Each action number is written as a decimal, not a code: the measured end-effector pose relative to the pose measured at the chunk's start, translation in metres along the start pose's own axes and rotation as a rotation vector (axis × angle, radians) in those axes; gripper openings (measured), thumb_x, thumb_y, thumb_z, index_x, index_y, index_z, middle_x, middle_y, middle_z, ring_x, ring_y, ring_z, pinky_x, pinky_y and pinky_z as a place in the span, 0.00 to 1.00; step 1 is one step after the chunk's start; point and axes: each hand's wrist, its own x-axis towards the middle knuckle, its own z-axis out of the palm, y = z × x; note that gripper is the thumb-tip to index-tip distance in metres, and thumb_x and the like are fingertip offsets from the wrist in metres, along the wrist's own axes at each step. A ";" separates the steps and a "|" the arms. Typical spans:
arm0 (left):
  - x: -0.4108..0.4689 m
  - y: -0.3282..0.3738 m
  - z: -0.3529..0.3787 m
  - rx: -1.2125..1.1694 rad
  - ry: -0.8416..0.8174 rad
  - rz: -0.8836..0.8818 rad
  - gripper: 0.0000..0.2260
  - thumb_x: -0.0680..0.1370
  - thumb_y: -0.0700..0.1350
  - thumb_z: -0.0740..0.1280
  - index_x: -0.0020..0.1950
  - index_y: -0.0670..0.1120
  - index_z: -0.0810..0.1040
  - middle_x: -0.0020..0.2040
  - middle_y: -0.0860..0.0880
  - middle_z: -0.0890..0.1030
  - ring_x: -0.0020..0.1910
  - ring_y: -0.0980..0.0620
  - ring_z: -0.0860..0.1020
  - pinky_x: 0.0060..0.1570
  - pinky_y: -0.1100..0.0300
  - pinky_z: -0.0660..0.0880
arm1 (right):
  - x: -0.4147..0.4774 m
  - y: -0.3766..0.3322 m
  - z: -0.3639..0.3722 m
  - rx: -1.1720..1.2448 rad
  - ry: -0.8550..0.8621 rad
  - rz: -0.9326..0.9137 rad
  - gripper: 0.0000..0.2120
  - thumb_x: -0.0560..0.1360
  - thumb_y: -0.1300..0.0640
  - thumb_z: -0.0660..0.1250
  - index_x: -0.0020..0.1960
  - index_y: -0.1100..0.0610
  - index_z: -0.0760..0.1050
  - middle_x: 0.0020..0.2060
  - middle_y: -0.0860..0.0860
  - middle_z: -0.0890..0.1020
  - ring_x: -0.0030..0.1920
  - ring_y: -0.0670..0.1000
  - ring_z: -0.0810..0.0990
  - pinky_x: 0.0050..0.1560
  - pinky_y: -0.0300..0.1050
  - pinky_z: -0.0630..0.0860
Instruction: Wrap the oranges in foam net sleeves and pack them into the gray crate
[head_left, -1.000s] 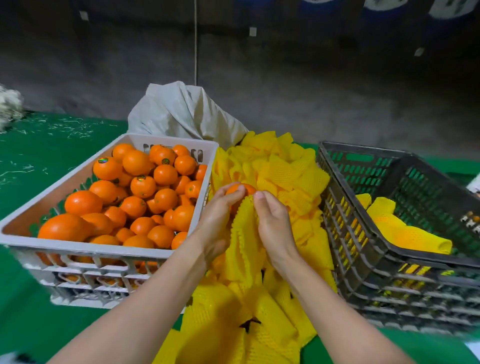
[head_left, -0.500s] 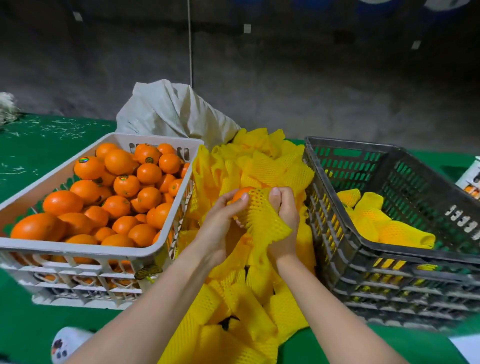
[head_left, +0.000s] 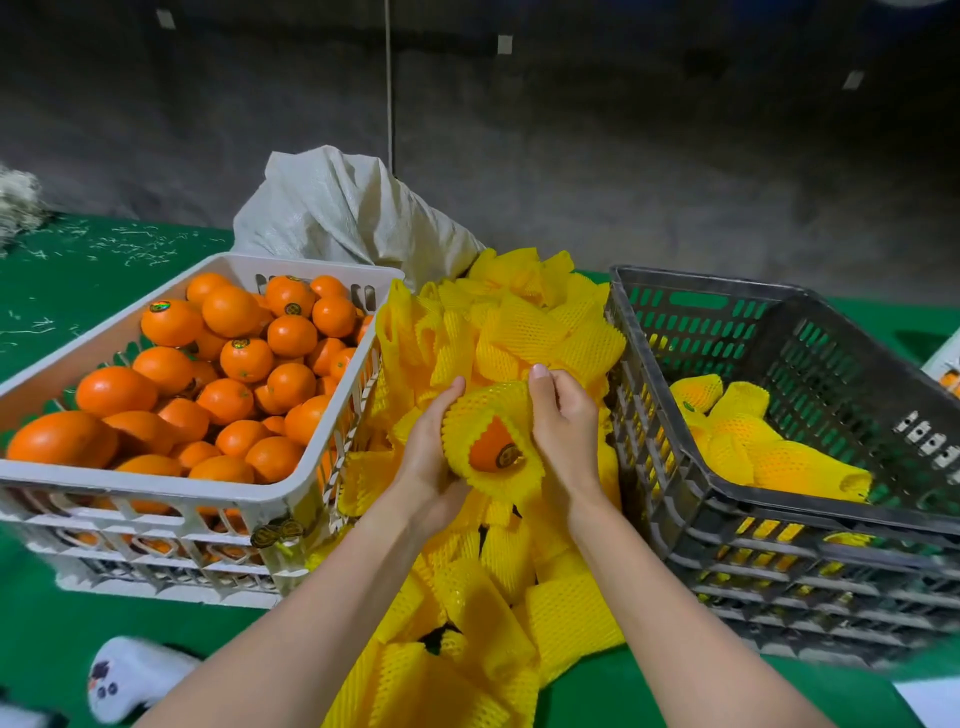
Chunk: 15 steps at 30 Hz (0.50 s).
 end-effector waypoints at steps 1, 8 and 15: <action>-0.001 0.001 0.001 -0.015 -0.017 -0.014 0.20 0.75 0.55 0.64 0.58 0.42 0.79 0.46 0.42 0.84 0.43 0.46 0.83 0.43 0.52 0.77 | 0.001 0.001 -0.001 0.059 -0.012 0.035 0.21 0.80 0.62 0.59 0.29 0.55 0.58 0.24 0.47 0.60 0.24 0.41 0.59 0.27 0.34 0.57; -0.002 0.001 0.005 -0.068 -0.009 -0.029 0.24 0.72 0.58 0.66 0.58 0.42 0.78 0.44 0.42 0.83 0.45 0.45 0.81 0.45 0.51 0.76 | -0.006 0.016 -0.001 0.271 -0.250 0.274 0.14 0.79 0.60 0.60 0.35 0.54 0.71 0.28 0.46 0.72 0.31 0.42 0.69 0.33 0.38 0.67; 0.006 -0.001 0.003 0.186 0.207 0.211 0.06 0.77 0.55 0.65 0.43 0.55 0.75 0.42 0.54 0.81 0.44 0.55 0.79 0.43 0.56 0.74 | -0.009 0.014 -0.009 0.514 -0.382 0.743 0.27 0.78 0.39 0.49 0.42 0.54 0.80 0.38 0.49 0.85 0.41 0.46 0.83 0.44 0.42 0.80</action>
